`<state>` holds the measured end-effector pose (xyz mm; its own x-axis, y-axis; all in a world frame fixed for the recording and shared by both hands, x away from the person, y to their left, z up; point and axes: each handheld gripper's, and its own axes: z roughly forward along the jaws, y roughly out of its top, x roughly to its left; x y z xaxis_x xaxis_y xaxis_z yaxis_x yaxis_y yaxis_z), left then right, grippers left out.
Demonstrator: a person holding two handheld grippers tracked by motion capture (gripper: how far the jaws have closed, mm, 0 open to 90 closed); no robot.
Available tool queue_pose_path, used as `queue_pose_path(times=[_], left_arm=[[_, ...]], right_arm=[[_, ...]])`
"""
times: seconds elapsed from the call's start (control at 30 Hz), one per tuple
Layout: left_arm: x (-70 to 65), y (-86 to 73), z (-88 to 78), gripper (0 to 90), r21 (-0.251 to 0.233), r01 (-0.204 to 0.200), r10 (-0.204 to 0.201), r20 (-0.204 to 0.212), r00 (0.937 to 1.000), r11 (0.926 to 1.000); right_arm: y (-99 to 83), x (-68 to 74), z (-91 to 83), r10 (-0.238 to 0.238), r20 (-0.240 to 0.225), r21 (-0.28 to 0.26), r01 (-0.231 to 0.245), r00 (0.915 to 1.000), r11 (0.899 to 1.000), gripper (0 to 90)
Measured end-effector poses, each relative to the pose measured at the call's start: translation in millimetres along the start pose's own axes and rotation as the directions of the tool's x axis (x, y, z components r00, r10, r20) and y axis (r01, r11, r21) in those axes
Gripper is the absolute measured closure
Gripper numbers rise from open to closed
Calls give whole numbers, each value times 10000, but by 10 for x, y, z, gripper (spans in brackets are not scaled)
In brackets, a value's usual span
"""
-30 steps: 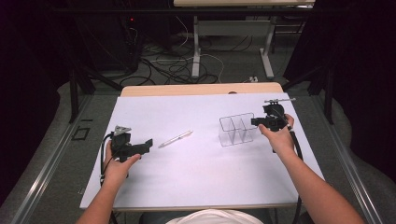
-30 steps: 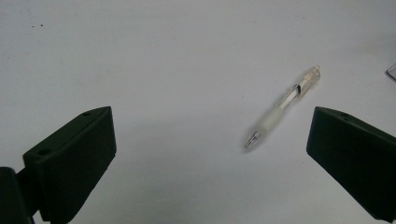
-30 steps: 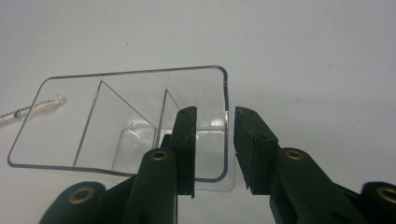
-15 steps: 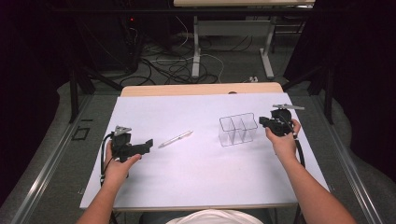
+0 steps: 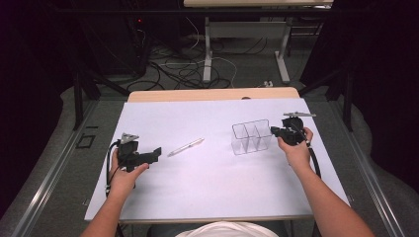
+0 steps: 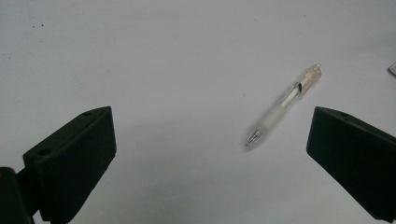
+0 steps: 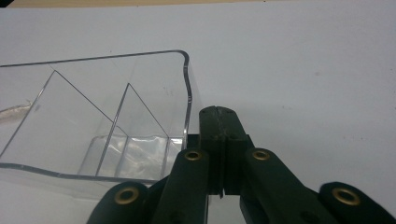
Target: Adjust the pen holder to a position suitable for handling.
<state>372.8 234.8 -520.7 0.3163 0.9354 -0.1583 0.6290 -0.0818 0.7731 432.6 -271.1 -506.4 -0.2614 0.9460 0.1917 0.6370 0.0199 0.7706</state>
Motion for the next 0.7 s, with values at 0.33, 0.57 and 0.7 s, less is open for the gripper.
queue_pose_path(times=[0.33, 0.57, 0.7], left_arm=[[-15, 9, 13, 14, 22, -36, 36, 39, 10000, 10000], [-17, 7, 15, 13, 23, -47, 47, 16, 10000, 10000], [-17, 6, 9, 14, 75, -49, 49, 9, 10000, 10000]], right_arm=[[-17, 77, 3, -274, -107, 155, 276, 9996, 9995, 900], [-21, 231, 39, -606, -327, 202, 613, 9976, 9979, 900], [-6, 299, 61, -782, -399, 248, 793, 9961, 9965, 900]])
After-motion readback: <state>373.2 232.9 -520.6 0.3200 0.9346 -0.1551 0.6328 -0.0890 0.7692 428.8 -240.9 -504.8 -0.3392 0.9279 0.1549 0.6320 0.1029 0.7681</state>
